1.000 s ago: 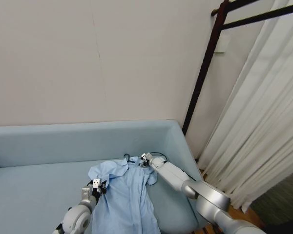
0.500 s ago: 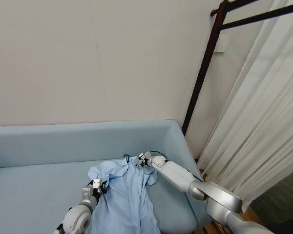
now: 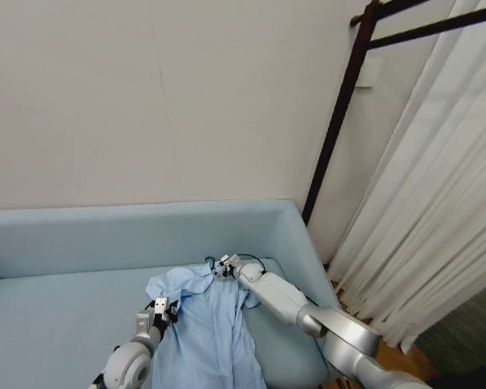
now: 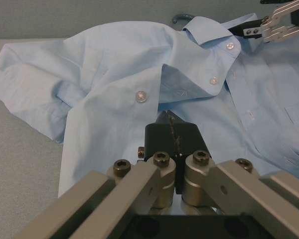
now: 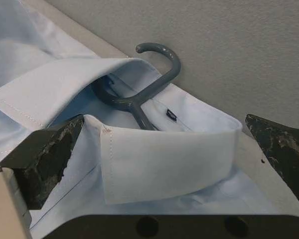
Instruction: Pick up the clothes from the sofa and hang them on the clothes hanger.
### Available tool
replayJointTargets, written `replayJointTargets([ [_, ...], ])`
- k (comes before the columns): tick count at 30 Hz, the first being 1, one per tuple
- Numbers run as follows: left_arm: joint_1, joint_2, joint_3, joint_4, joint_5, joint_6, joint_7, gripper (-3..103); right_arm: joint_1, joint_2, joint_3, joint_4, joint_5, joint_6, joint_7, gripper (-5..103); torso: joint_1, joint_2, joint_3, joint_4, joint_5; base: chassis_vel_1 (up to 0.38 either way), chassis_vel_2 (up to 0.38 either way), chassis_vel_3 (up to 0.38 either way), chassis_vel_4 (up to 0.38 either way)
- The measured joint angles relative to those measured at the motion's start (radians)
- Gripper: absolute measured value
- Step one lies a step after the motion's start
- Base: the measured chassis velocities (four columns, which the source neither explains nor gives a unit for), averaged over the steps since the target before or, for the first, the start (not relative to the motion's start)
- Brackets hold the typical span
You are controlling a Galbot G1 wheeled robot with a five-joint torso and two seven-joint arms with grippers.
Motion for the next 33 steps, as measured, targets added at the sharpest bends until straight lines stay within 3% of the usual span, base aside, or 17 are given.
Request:
replayJointTargets([
  [5,-0.001,-0.002,-0.003,0.002,0.001,-0.005,0.005,0,0.016,-0.100,-0.038,0.106,0.082,-0.065,-0.025,100,0.000,0.000,0.000,-0.0008,0.0002,0.000,0.000,0.000,0.000],
  [9,-0.004,-0.008,-0.001,0.010,0.008,-0.008,0.010,0,0.028,-0.147,-0.051,0.115,0.072,-0.063,-0.072,100,0.000,0.000,0.000,-0.0012,0.0000,0.000,0.000,0.000,0.000],
  [16,-0.017,-0.008,0.009,0.014,0.012,-0.009,0.013,0,0.046,-0.090,-0.005,-0.038,-0.023,-0.010,-0.137,100,0.000,0.000,0.000,0.0002,0.0002,0.000,0.000,0.000,0.000],
  [19,-0.021,-0.005,0.008,0.016,0.010,-0.008,0.013,0,0.045,-0.095,-0.001,-0.023,-0.012,-0.019,-0.139,100,0.000,0.000,0.000,0.0003,0.0001,0.000,0.000,0.000,0.000],
  [23,-0.029,-0.010,0.011,0.028,0.007,-0.007,0.013,0,0.026,-0.156,-0.034,0.097,0.044,-0.058,-0.113,100,0.000,0.000,0.000,-0.0008,0.0000,0.000,0.000,0.000,0.000],
  [33,-0.028,-0.015,0.010,0.024,0.008,-0.006,0.013,0,0.018,-0.119,-0.028,0.058,0.002,-0.039,-0.101,100,0.000,0.000,0.000,0.0000,0.0001,0.000,0.000,0.000,0.000],
])
